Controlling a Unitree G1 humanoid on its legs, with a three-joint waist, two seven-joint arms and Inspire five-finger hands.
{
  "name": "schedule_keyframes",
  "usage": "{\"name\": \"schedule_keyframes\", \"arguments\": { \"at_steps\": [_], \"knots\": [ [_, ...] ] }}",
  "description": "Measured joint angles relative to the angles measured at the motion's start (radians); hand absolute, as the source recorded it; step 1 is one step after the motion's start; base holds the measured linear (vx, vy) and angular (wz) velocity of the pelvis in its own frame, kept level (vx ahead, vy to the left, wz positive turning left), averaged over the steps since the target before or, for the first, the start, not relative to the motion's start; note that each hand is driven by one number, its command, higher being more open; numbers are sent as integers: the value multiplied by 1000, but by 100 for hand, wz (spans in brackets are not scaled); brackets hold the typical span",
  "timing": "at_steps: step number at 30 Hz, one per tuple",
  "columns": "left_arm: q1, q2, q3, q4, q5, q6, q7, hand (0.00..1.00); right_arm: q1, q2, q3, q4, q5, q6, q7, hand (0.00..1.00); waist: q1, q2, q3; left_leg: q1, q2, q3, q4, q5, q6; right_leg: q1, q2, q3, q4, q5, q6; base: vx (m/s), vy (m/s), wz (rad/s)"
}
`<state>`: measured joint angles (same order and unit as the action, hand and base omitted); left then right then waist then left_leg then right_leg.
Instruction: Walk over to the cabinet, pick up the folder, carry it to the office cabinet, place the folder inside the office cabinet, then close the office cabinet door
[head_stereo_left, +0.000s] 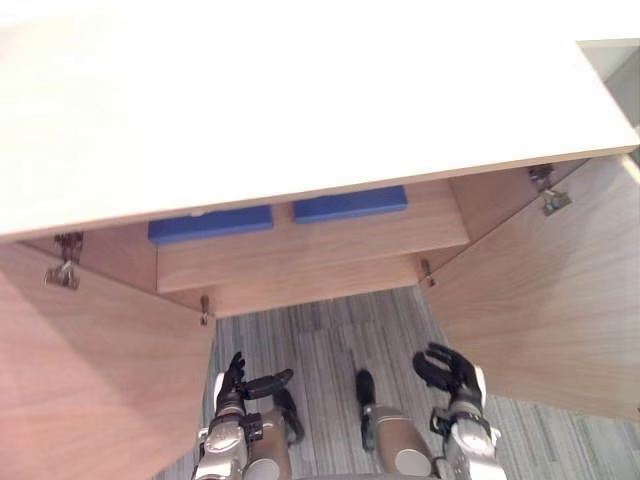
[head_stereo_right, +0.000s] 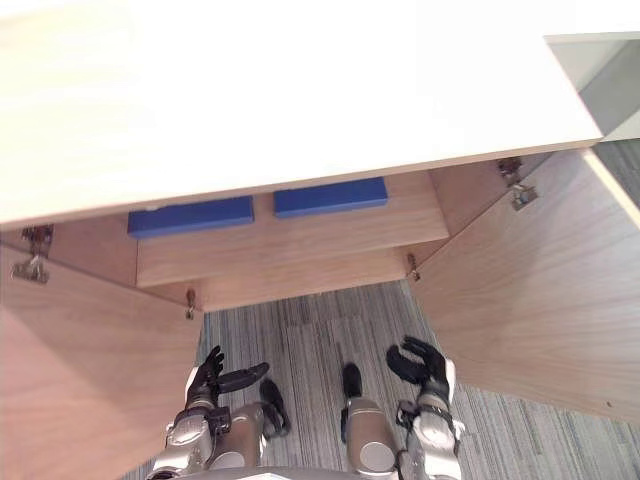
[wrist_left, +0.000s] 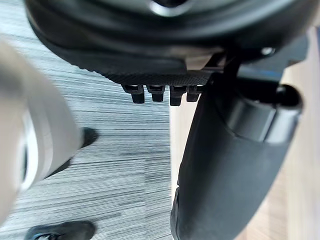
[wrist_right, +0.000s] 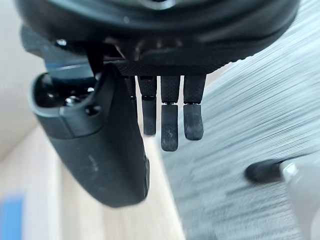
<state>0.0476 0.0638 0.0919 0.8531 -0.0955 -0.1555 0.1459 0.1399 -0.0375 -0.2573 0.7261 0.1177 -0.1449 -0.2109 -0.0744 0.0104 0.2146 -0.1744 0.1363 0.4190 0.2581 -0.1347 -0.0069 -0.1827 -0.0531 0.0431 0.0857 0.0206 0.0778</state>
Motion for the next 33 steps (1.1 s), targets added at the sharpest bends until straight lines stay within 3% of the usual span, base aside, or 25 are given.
{"name": "schedule_keyframes", "arguments": {
  "at_steps": [4, 8, 14, 18, 22, 29, 33],
  "knots": [
    [8, 11, 49, 59, 18, 7, -15, 100, 2, 19, -143, 70, 145, 1, 6, 100, -14, 2, -63, 92, -26, 66, -91, 15, -5, 46, -4, 69, -64, 27, 6, 84, 34, -48],
    [18, 8, 77, 90, 20, 11, -24, 100, -16, 21, -319, 51, 285, -5, -21, 100, -25, 0, -73, 144, -45, 121, -128, 15, -6, 51, -5, 145, -83, 47, 14, -12, 36, -52],
    [80, 7, 90, 93, 40, 13, -38, 100, -37, -11, -450, -87, 318, -16, -76, 100, -44, -2, -79, 175, -67, 212, -156, -2, -21, 21, -5, 249, -105, 66, 18, -54, 23, -54],
    [112, 6, 99, 96, 60, 12, -40, 100, -122, -101, -512, -91, 320, -24, -107, 100, -52, 0, -80, 181, -80, 251, -148, -21, -18, 5, -4, 308, -110, 77, 24, -3, 13, -43],
    [120, 11, 96, 96, 60, 10, -50, 100, -245, -226, -453, -64, 319, -25, -97, 100, -52, 12, -76, 147, -84, 277, -106, -50, -10, -39, -4, 370, -124, 103, 35, 14, 22, -47],
    [107, 26, 19, 94, 59, -11, -70, 100, -482, -520, -175, 148, 269, -21, -10, 100, -48, 91, -31, 104, -87, 271, -75, -78, 1, -80, -6, 390, -127, 117, 45, 29, 21, -16],
    [103, 26, -17, 92, 60, -26, -72, 100, -509, -589, -117, 180, 225, -14, 10, 100, -53, 107, -7, 98, -86, 258, -75, -79, 0, -87, -3, 392, -127, 119, 49, 23, 1, -5]
  ]
}}
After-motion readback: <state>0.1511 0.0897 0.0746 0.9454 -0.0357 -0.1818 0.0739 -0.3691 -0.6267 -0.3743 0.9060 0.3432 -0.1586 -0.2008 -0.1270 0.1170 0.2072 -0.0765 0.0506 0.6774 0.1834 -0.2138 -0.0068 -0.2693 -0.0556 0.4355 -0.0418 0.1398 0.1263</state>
